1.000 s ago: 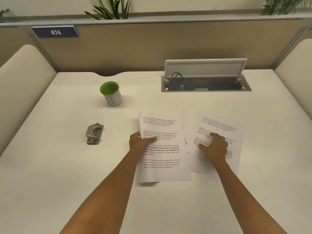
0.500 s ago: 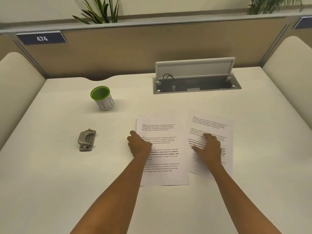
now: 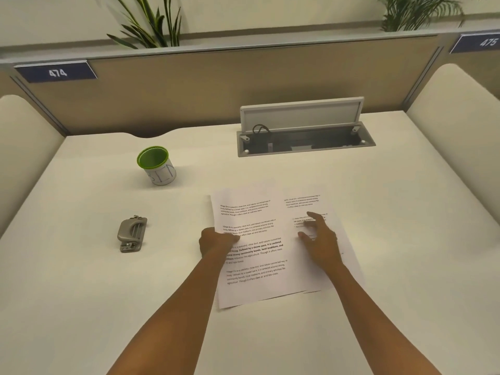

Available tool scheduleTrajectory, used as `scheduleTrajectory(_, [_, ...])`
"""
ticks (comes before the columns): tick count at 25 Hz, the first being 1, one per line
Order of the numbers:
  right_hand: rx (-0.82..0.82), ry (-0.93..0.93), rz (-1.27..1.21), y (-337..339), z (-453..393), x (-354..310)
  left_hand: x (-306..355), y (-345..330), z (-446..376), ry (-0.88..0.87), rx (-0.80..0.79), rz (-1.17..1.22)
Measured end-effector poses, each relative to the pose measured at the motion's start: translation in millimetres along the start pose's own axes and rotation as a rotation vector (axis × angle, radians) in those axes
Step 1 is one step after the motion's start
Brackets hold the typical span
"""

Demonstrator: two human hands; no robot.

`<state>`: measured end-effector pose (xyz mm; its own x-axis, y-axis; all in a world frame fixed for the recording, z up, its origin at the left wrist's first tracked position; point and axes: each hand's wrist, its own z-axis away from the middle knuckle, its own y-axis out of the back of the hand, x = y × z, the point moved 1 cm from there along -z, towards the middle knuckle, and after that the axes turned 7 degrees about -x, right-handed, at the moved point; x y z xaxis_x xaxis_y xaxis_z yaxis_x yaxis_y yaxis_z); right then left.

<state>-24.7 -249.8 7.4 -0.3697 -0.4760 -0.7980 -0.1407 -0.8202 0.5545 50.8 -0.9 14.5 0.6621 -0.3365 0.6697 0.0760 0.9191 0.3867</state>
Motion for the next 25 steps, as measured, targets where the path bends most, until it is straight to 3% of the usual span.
scheduleTrajectory(3, [0.213, -0.142, 0.09, 16.3, -1.8, 10.5, 2.9, 5.3, -1.3, -0.108, -0.021, -0.085])
scheduleTrajectory(5, [0.257, -0.287, 0.132, 24.7, -2.7, 19.2, 4.9, 9.1, -3.3, -0.163, -0.074, -0.052])
scheduleTrajectory(12, [0.14, -0.25, -0.014, 8.7, -1.4, 13.1, 8.9, -7.0, 2.3, -0.184, -0.187, 0.006])
scheduleTrajectory(21, [0.016, -0.278, -0.09, -1.9, -6.7, -1.2, 10.1, -33.7, 11.7, -0.304, -0.103, -0.138])
scheduleTrajectory(25, [-0.017, -0.376, -0.317, 5.3, -11.7, -0.7, 4.6, -36.2, 12.8, -0.337, -0.09, -0.159])
